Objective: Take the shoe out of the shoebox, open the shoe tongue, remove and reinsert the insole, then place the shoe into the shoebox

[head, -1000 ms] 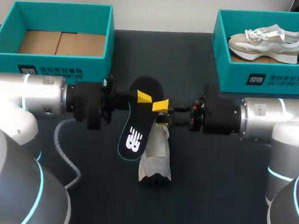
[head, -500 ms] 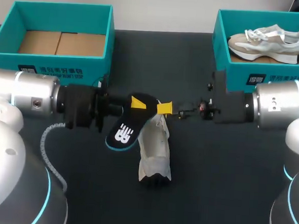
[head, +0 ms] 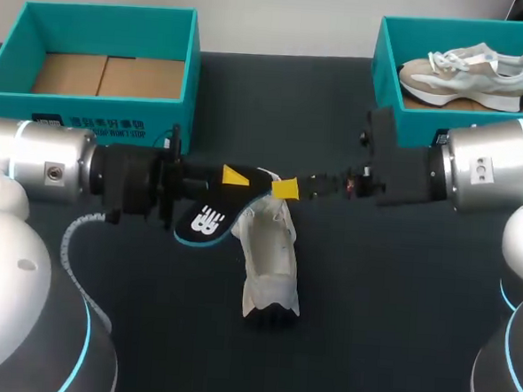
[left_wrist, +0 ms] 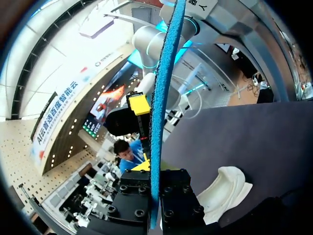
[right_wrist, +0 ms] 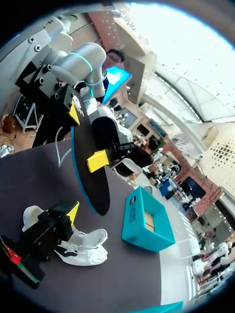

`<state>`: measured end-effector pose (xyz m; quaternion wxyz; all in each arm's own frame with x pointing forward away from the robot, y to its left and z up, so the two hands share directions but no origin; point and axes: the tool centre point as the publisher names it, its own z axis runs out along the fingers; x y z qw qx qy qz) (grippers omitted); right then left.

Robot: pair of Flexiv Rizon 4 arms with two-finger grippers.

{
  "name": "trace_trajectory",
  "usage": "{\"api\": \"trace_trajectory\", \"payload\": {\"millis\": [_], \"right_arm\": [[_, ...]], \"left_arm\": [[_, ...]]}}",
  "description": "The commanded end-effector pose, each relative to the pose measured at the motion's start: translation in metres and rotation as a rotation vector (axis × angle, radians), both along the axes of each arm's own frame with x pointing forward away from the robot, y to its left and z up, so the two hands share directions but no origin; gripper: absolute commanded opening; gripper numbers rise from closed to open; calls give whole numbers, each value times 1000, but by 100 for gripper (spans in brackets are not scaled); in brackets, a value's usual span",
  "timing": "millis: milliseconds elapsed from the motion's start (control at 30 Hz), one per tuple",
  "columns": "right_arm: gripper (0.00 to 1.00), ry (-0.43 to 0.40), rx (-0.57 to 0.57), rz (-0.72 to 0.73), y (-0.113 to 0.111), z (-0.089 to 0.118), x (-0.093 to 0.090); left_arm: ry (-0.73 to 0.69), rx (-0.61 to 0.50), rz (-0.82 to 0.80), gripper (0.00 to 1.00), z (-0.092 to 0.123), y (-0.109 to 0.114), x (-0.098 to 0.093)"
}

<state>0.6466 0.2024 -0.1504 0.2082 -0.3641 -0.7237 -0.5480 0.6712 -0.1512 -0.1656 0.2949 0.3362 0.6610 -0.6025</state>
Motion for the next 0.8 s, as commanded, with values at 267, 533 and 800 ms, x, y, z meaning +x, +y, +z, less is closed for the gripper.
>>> {"api": "trace_trajectory", "payload": {"millis": [267, 533, 800], "right_arm": [[100, -1, -3, -4, 2, -1, -1], [100, -337, -253, 36, -23, -15, 8], [100, -512, -351, 181, -34, -13, 11]], "left_arm": [[-1, 1, 2, 0, 0, 2, -2], [-1, 1, 2, 0, 0, 2, -2], [-1, 1, 2, 0, 0, 2, -2]]}}
